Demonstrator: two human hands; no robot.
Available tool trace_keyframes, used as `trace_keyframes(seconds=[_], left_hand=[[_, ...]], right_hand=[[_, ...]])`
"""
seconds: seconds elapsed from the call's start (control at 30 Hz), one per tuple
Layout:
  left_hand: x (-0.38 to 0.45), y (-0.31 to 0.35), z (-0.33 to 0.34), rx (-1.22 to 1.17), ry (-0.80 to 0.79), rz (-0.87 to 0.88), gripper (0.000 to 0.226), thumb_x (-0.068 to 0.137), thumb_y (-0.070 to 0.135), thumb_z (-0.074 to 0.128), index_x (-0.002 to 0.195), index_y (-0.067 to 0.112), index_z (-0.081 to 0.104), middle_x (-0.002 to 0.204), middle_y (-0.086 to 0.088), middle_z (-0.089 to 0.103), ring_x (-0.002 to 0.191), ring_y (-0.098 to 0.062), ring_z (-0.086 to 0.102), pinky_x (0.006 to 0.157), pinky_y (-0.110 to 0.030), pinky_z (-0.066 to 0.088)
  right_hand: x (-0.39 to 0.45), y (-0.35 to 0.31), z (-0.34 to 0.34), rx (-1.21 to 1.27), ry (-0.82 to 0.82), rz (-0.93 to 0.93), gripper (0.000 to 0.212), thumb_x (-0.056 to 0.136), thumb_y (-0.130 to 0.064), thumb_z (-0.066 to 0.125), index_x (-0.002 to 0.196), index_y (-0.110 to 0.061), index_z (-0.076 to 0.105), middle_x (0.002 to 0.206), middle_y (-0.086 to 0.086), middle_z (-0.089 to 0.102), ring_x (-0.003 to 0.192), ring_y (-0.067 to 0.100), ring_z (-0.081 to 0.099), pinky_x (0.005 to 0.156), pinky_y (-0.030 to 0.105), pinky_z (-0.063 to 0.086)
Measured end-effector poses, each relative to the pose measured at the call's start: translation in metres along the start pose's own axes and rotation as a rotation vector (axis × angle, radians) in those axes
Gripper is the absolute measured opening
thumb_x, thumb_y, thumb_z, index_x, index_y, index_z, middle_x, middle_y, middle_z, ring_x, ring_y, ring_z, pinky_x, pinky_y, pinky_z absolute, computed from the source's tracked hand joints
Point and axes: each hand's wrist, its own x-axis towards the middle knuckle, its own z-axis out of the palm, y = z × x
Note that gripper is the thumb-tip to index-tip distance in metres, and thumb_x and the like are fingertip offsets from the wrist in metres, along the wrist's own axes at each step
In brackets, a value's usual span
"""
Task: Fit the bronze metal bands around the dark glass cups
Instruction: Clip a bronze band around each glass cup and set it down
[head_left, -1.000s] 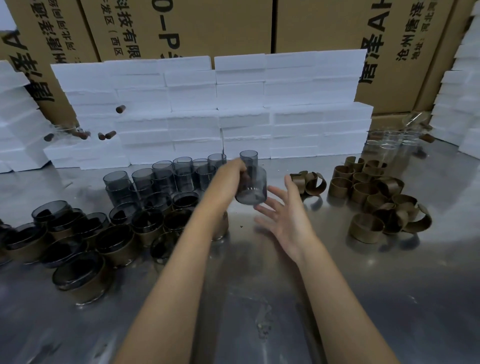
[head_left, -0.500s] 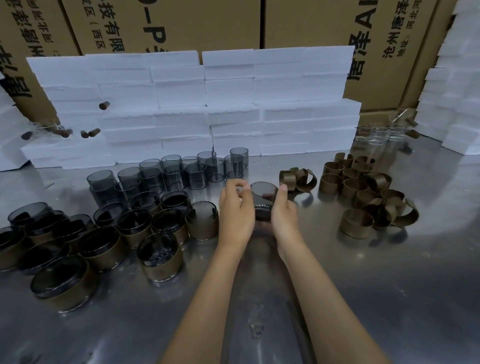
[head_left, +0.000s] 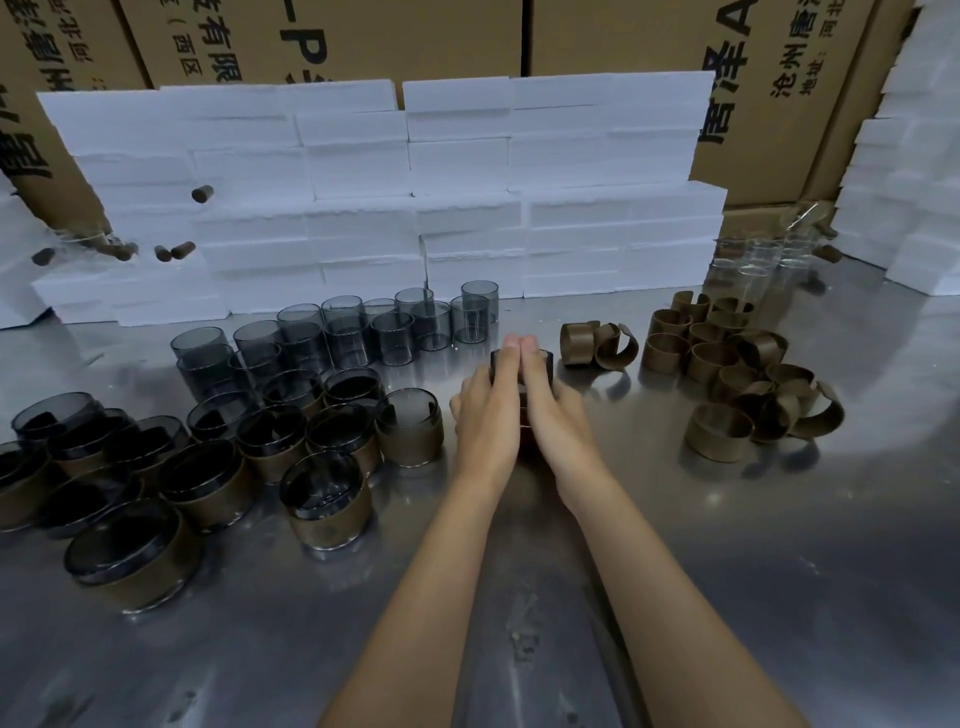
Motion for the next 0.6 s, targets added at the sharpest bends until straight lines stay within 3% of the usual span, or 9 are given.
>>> trace_keyframes(seconds=[0.1, 0.23, 0.33, 0.4, 0.47, 0.6], left_hand=[[0.0015, -0.0019, -0.0017, 0.015, 0.016, 0.012, 0.055, 0.091, 0.077, 0.041, 0.113, 0.031, 0.063, 0.123, 0.002, 0.065, 0.128, -0.021, 0.055, 0.111, -0.05, 0.044], [0.0053, -0.006, -0.0016, 0.006, 0.013, 0.018, 0.045, 0.097, 0.071, 0.041, 0.111, 0.03, 0.053, 0.121, 0.001, 0.064, 0.113, -0.018, 0.062, 0.102, -0.043, 0.05], [0.0084, -0.0055, -0.0033, -0.011, 0.074, 0.02, 0.037, 0.097, 0.069, 0.041, 0.101, 0.033, 0.048, 0.11, 0.005, 0.062, 0.097, -0.01, 0.059, 0.082, -0.032, 0.045], [0.0096, -0.0061, -0.0031, 0.007, 0.14, 0.05, 0.038, 0.1, 0.063, 0.042, 0.101, 0.026, 0.05, 0.104, 0.005, 0.062, 0.091, -0.011, 0.058, 0.08, -0.032, 0.04], [0.01, -0.0076, -0.0034, 0.033, 0.199, 0.078, 0.036, 0.103, 0.058, 0.041, 0.101, 0.023, 0.051, 0.105, 0.003, 0.063, 0.093, -0.013, 0.058, 0.081, -0.032, 0.038], [0.008, -0.0054, -0.0057, -0.025, 0.193, 0.044, 0.044, 0.105, 0.058, 0.034, 0.112, 0.024, 0.062, 0.115, 0.013, 0.064, 0.109, -0.011, 0.058, 0.087, -0.029, 0.04]], right_hand=[[0.0015, 0.0012, 0.0029, -0.105, 0.061, -0.033, 0.064, 0.097, -0.074, 0.036, 0.105, -0.025, 0.076, 0.095, -0.006, 0.078, 0.089, 0.0, 0.071, 0.071, 0.018, 0.05], [0.0044, 0.003, 0.0002, -0.097, 0.11, -0.046, 0.06, 0.104, -0.064, 0.03, 0.086, -0.028, 0.075, 0.073, -0.016, 0.075, 0.072, -0.008, 0.069, 0.058, 0.01, 0.049], [0.0081, 0.0034, -0.0016, -0.121, 0.174, -0.046, 0.057, 0.108, -0.054, 0.033, 0.083, -0.02, 0.073, 0.084, -0.002, 0.077, 0.09, 0.013, 0.072, 0.081, 0.029, 0.055], [0.0085, 0.0039, -0.0011, -0.107, 0.212, -0.059, 0.052, 0.11, -0.044, 0.036, 0.095, -0.013, 0.075, 0.098, 0.009, 0.077, 0.098, 0.023, 0.072, 0.085, 0.032, 0.056], [0.0061, 0.003, -0.0018, -0.066, 0.204, -0.065, 0.047, 0.111, -0.038, 0.038, 0.109, -0.009, 0.076, 0.105, 0.01, 0.077, 0.102, 0.023, 0.072, 0.079, 0.023, 0.056], [0.002, -0.0032, -0.0018, 0.008, 0.116, -0.06, 0.039, 0.101, -0.049, 0.057, 0.112, -0.014, 0.072, 0.107, 0.01, 0.076, 0.104, 0.025, 0.072, 0.09, 0.042, 0.061]])
